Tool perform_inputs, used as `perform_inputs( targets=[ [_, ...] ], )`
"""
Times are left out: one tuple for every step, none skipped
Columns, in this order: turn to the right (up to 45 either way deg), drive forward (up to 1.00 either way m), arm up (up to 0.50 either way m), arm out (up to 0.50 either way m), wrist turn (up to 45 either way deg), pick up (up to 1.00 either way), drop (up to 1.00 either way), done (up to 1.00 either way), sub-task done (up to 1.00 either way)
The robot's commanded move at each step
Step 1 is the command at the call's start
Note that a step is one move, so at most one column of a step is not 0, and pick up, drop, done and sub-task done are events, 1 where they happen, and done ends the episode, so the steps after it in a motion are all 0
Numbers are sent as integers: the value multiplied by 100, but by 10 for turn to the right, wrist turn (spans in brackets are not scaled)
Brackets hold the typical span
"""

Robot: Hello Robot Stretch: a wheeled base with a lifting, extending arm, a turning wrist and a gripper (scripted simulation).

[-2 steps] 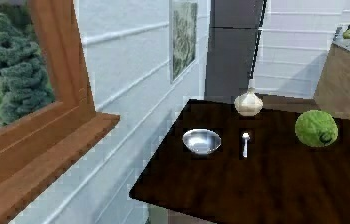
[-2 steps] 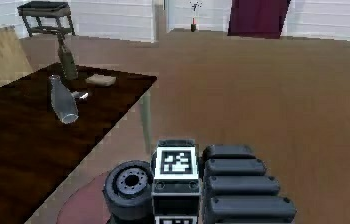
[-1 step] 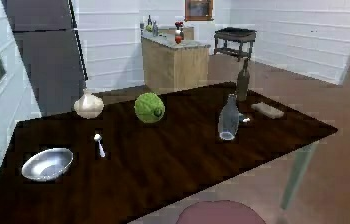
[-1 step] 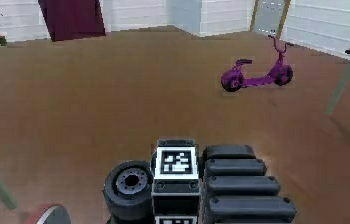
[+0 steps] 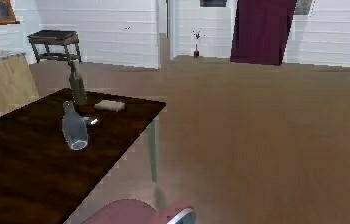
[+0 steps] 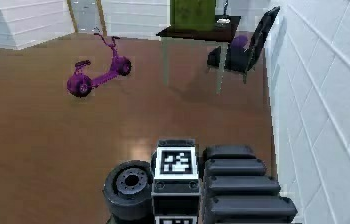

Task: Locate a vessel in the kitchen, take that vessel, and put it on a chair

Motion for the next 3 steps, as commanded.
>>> perform_inputs(
  targets=[
    [450,0,0,0,0,0,0,0,0],
    [390,0,0,0,0,0,0,0,0],
    [30,0,0,0,0,0,0,0,0]
  ],
)
